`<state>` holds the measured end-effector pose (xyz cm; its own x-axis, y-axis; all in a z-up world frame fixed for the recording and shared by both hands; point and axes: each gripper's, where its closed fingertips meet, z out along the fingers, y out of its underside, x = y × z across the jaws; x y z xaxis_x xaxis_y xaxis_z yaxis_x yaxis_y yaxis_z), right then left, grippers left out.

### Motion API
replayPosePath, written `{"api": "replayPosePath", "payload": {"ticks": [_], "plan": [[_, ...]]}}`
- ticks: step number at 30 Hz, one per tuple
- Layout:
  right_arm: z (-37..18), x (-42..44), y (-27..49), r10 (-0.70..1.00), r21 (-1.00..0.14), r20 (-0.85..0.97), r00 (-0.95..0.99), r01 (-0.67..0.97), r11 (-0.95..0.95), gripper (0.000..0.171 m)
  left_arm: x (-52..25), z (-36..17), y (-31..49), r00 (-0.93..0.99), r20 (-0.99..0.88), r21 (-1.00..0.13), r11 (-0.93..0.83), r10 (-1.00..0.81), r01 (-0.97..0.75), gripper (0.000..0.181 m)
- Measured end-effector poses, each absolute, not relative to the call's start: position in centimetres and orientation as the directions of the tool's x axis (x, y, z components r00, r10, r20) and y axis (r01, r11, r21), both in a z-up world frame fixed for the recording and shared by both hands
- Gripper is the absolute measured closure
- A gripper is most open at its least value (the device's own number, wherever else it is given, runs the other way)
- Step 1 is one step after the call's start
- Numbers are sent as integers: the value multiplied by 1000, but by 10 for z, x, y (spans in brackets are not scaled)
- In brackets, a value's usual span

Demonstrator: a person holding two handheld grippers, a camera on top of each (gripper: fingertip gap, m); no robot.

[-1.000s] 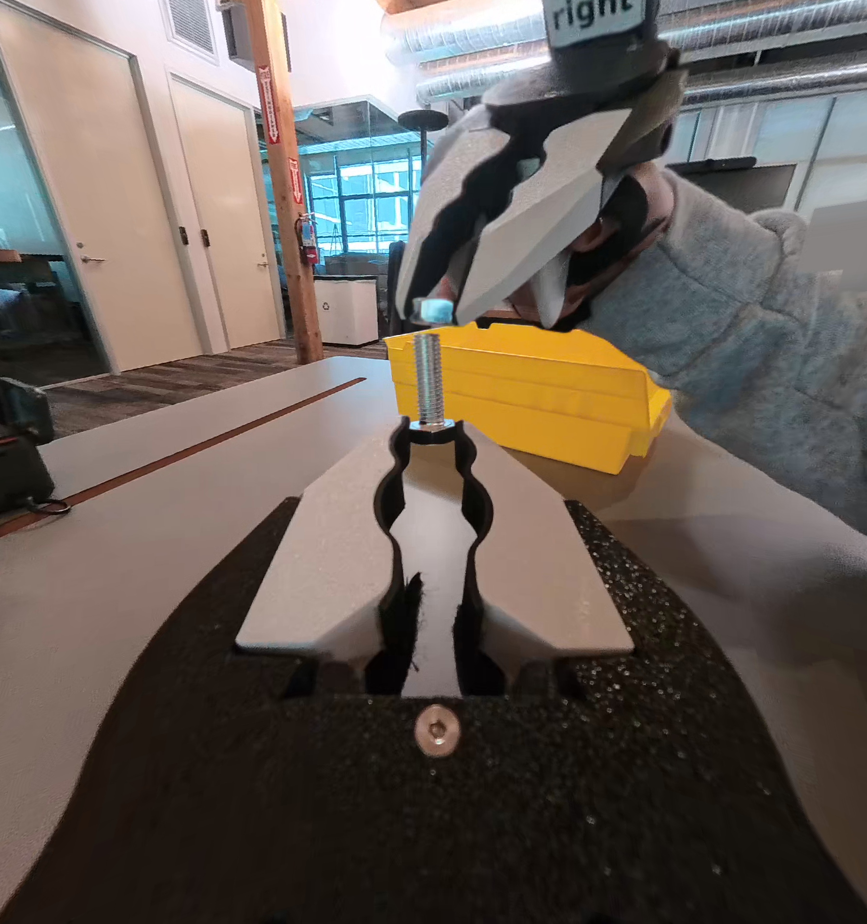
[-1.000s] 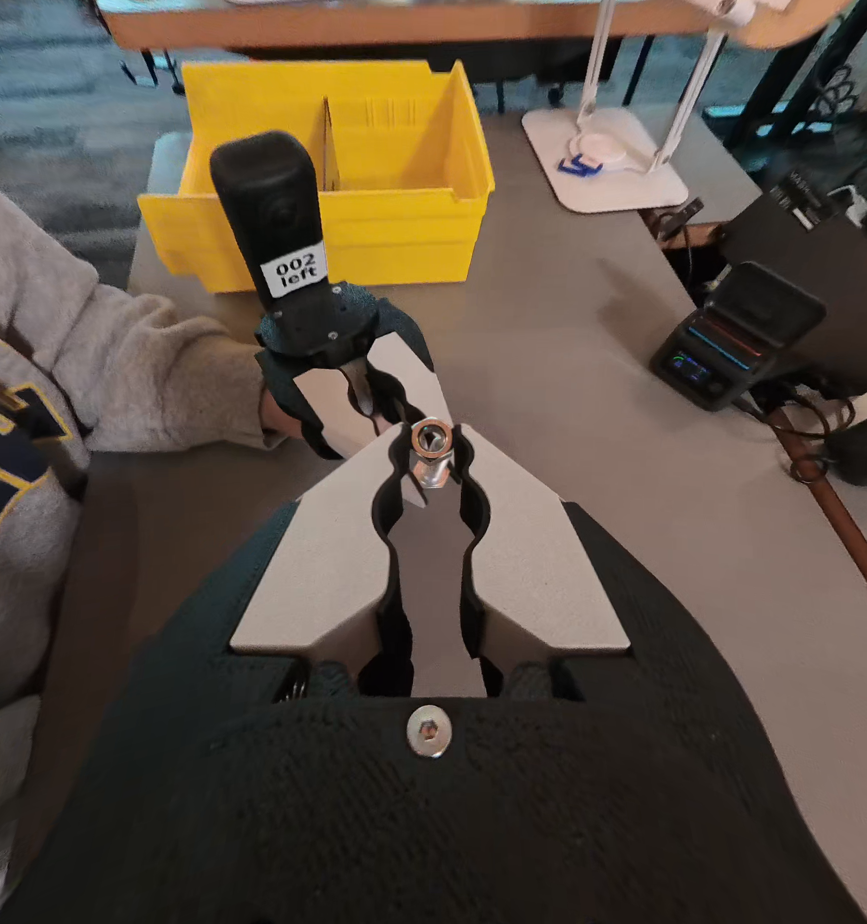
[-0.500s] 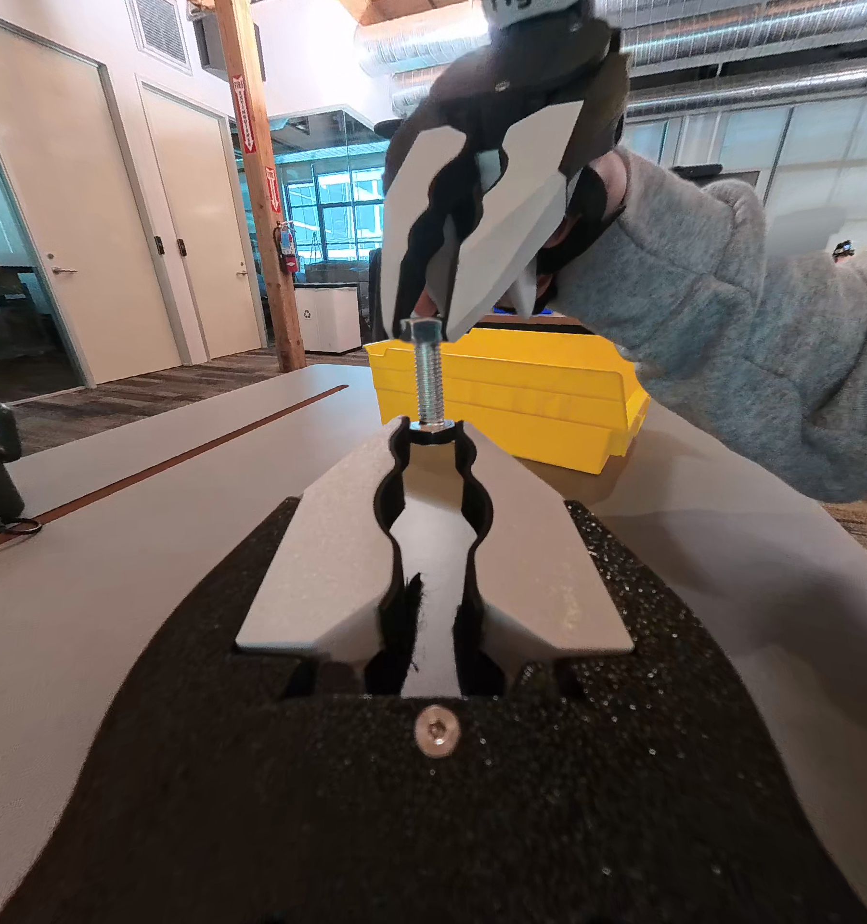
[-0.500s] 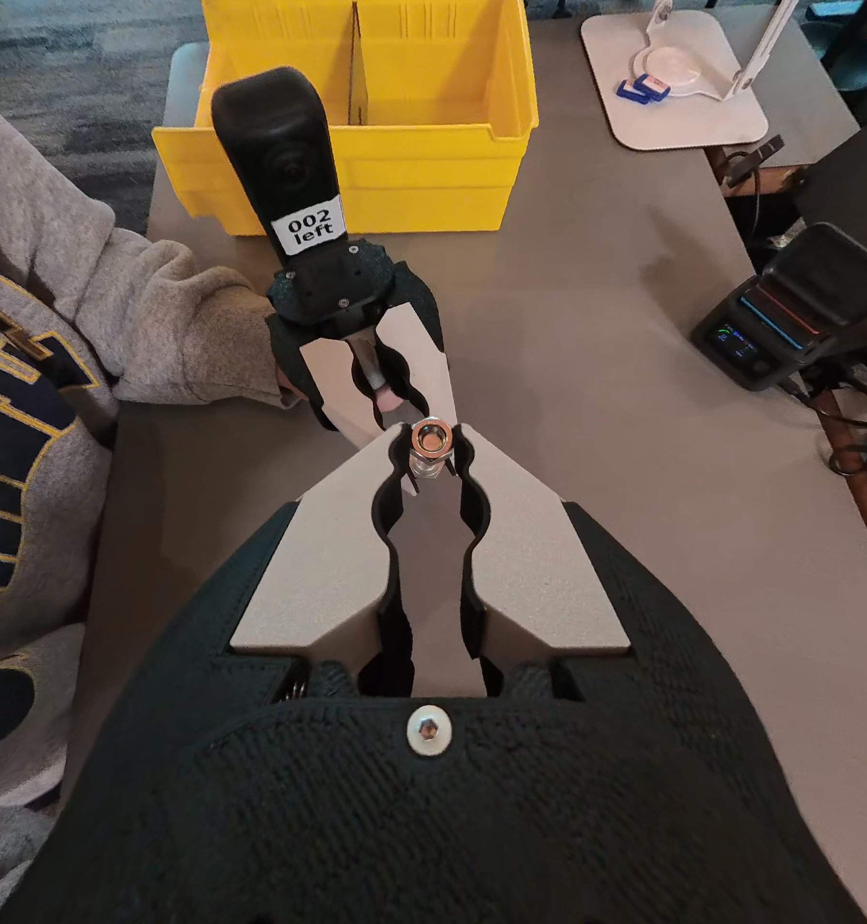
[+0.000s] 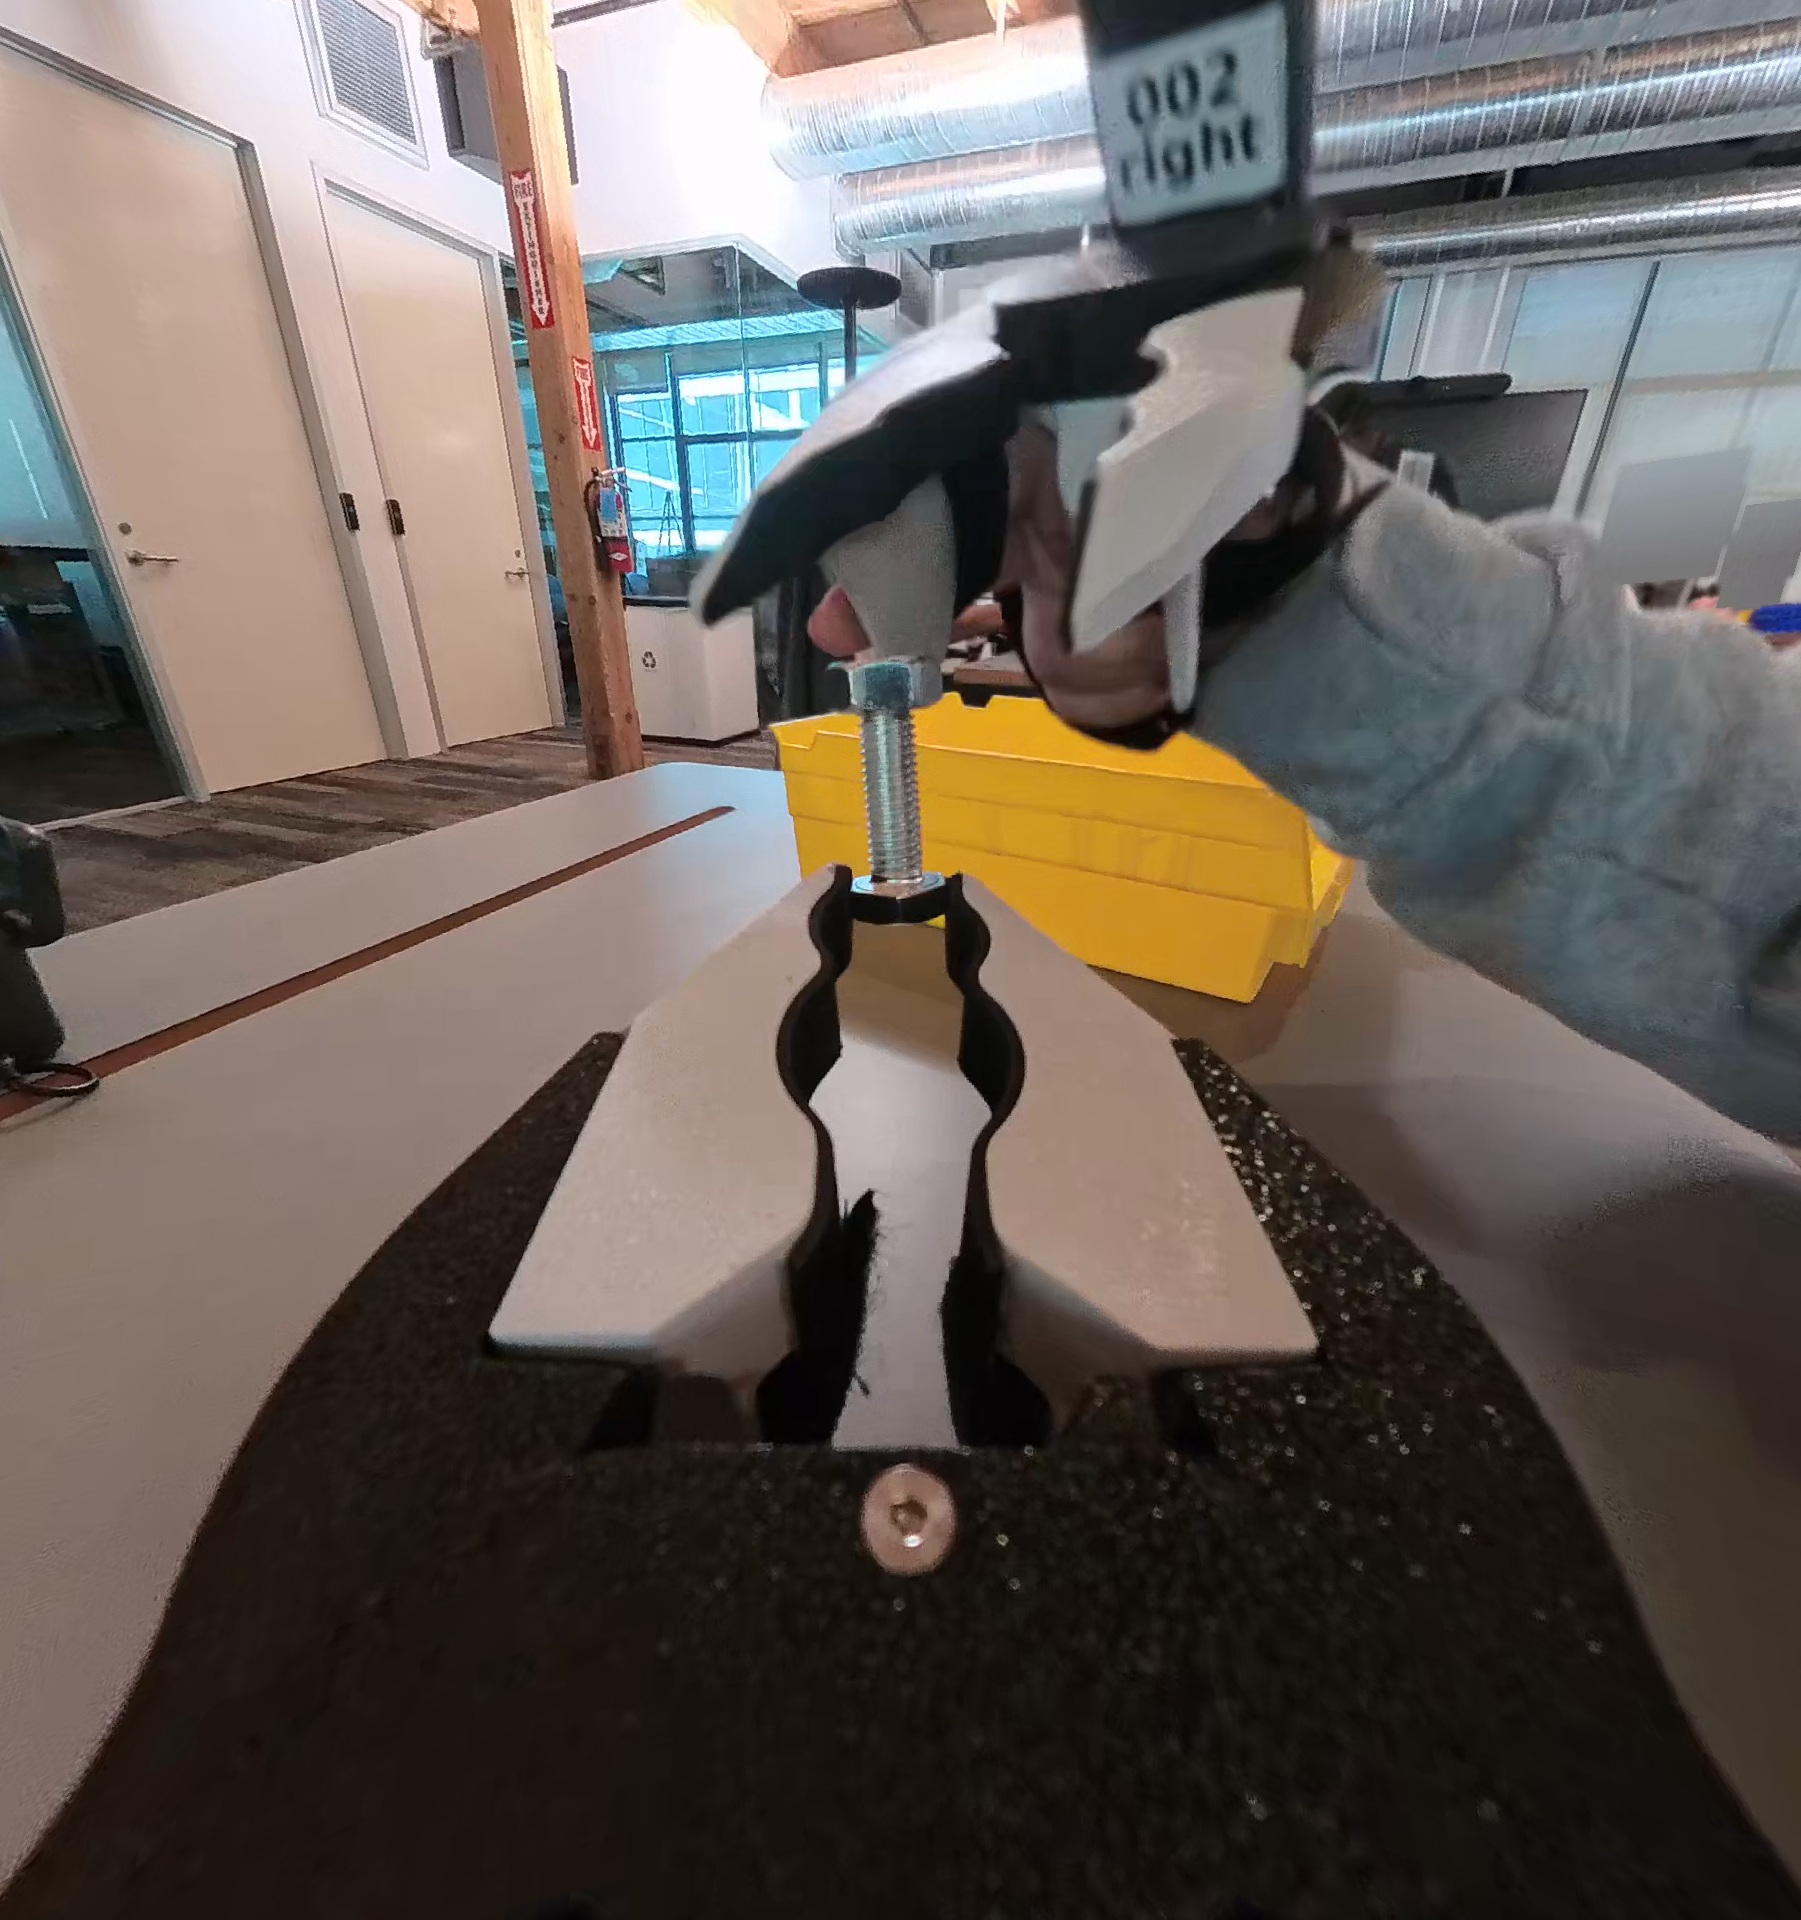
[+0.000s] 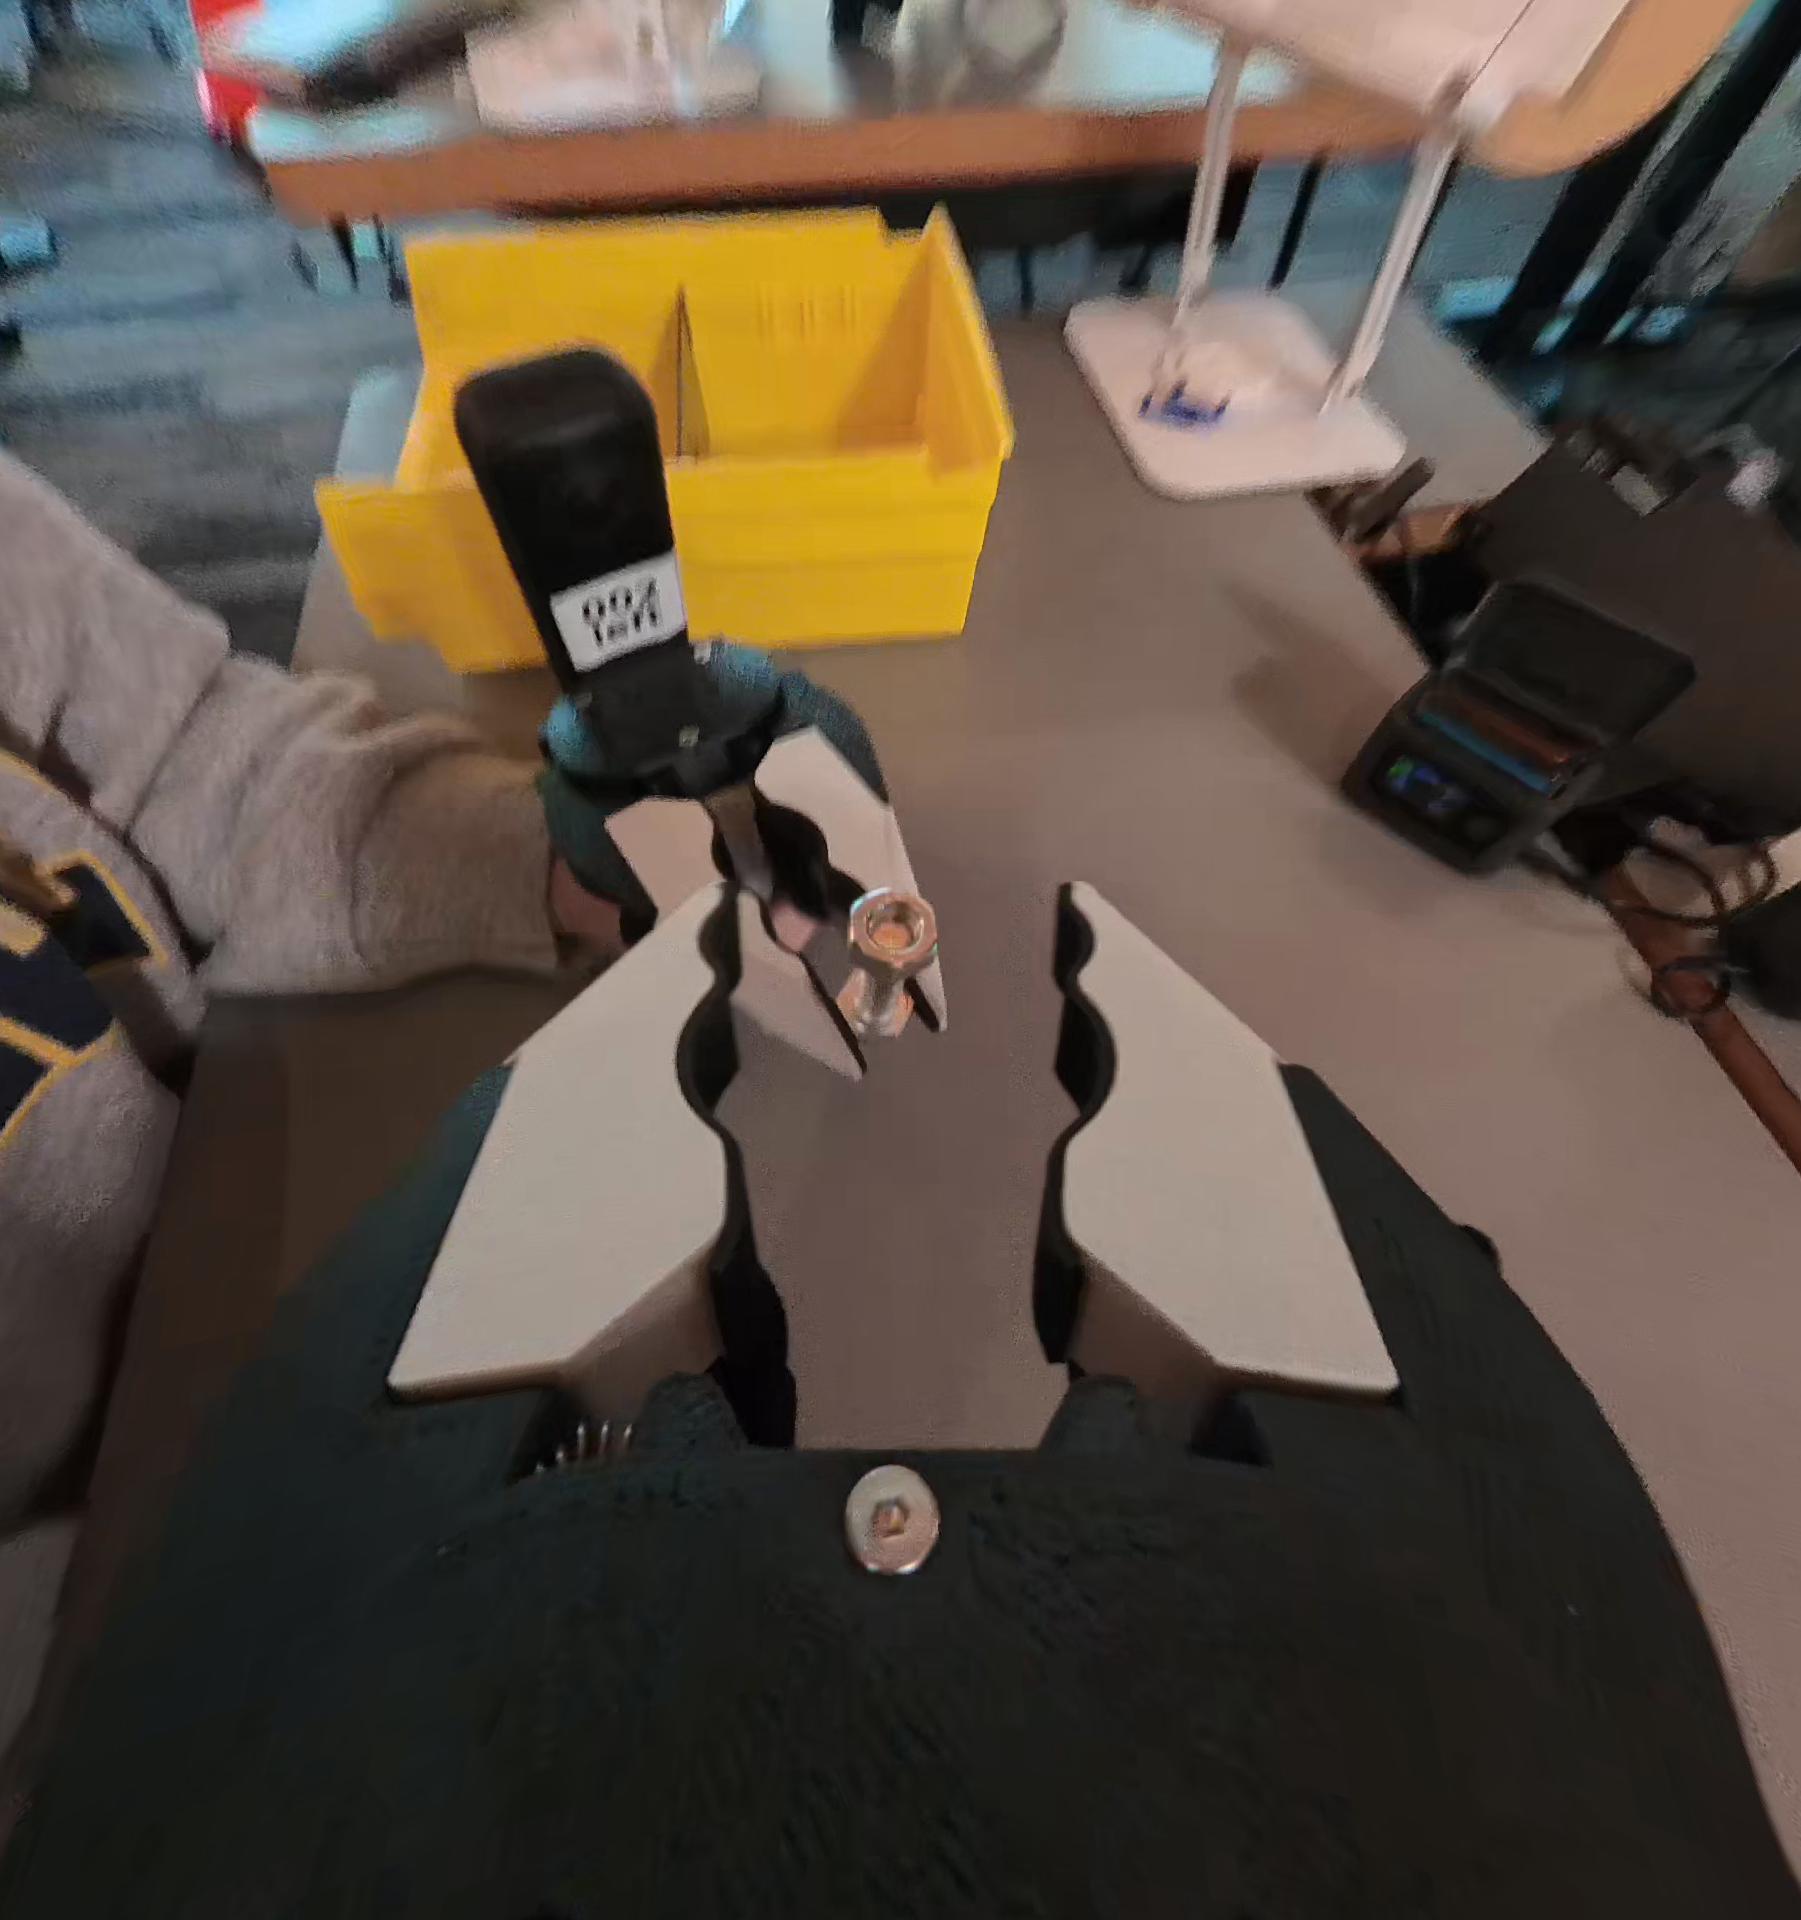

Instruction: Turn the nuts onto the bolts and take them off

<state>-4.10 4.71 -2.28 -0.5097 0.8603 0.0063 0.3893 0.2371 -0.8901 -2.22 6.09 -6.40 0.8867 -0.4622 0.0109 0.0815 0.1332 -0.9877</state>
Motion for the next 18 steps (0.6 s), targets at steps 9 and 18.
{"api": "replayPosePath", "payload": {"ticks": [9,18], "plan": [[-31,-50,17,903,-991,-34,-429,129,24,69,-22,-61,59,876,30,-984,142,-481,111,166],[-37,-42,9,889,-993,-53,-455,122,3,68,-37,-63,62,903,61,-983,132,-426,129,166]]}}
